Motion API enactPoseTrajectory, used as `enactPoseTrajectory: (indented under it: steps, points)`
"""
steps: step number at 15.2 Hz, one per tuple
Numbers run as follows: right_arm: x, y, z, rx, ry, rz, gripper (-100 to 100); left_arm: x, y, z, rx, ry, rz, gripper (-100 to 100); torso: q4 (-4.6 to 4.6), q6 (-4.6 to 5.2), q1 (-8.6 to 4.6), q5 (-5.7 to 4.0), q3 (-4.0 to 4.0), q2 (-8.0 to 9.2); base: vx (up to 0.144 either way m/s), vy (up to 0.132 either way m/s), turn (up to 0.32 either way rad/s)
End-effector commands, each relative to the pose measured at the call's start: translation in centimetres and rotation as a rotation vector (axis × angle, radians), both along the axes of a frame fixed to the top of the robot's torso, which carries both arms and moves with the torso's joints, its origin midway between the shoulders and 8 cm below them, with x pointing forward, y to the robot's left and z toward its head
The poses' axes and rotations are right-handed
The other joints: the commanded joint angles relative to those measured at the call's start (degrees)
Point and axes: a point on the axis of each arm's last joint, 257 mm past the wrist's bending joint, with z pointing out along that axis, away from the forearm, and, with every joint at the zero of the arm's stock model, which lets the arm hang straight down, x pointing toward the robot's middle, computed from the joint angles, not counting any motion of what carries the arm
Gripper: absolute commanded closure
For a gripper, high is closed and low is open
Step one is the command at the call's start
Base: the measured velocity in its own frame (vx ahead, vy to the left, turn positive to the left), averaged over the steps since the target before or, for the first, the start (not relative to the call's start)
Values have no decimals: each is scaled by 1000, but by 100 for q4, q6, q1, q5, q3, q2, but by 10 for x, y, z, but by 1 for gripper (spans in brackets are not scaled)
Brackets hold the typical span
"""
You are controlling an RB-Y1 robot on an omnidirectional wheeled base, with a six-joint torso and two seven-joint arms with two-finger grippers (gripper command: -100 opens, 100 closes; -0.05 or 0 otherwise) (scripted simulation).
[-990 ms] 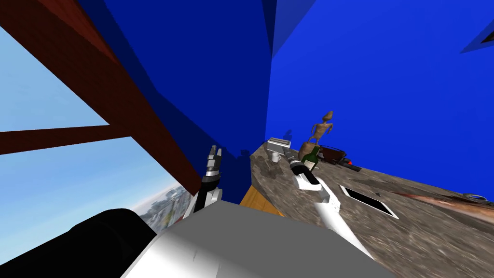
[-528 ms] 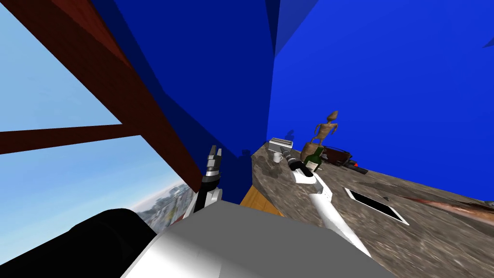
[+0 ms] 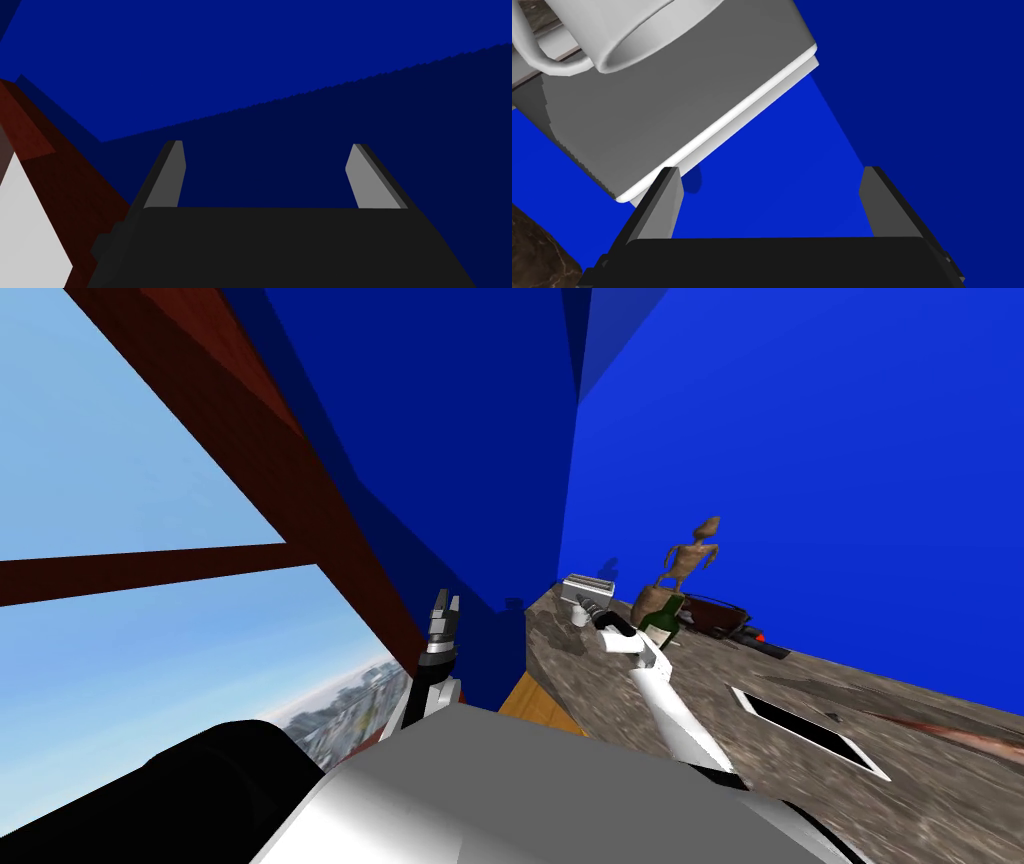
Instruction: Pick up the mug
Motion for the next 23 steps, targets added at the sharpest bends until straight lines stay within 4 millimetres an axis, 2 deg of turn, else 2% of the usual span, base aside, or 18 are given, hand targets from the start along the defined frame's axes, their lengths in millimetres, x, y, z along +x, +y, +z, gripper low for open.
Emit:
enactPoseTrajectory:
  steps: [1,11,12,15,16,17,19,21,23]
  points:
    - [5,-2,-14,-30,60,-3,-100,0,0,0,0,0,0,0,0,0,0,0,0,0,-4,-3,47]
    - [31,1,-42,-182,265,22,-100,0,0,0,0,0,0,0,0,-1,-3,-1,-1,-2,-3,-7,70]
    - [28,0,-51,-185,296,21,-100,0,0,0,0,0,0,0,0,1,-4,-1,-1,-2,-1,-15,28]
    - [34,2,-54,-235,350,39,-100,0,0,0,0,0,0,0,0,1,-6,-1,0,0,-4,-14,52]
    - [31,0,-63,-234,380,38,-100,0,0,0,0,0,0,0,0,0,-6,-1,0,-1,-1,-16,51]
    - [37,3,-58,-264,396,52,-100,0,0,0,0,0,0,0,-1,3,-6,-2,-1,-1,-1,-21,71]
    - [33,2,-72,-280,454,59,-100,0,0,0,0,0,0,0,-1,1,-9,-2,-1,-3,4,-24,61]
    - [37,6,-70,-315,489,79,-100,0,0,0,0,0,0,0,-1,4,-7,-2,-2,-2,2,-16,41]
    - [30,4,-83,-323,543,84,-100,0,0,0,0,0,0,0,-1,2,-10,-2,-1,-2,2,-27,57]
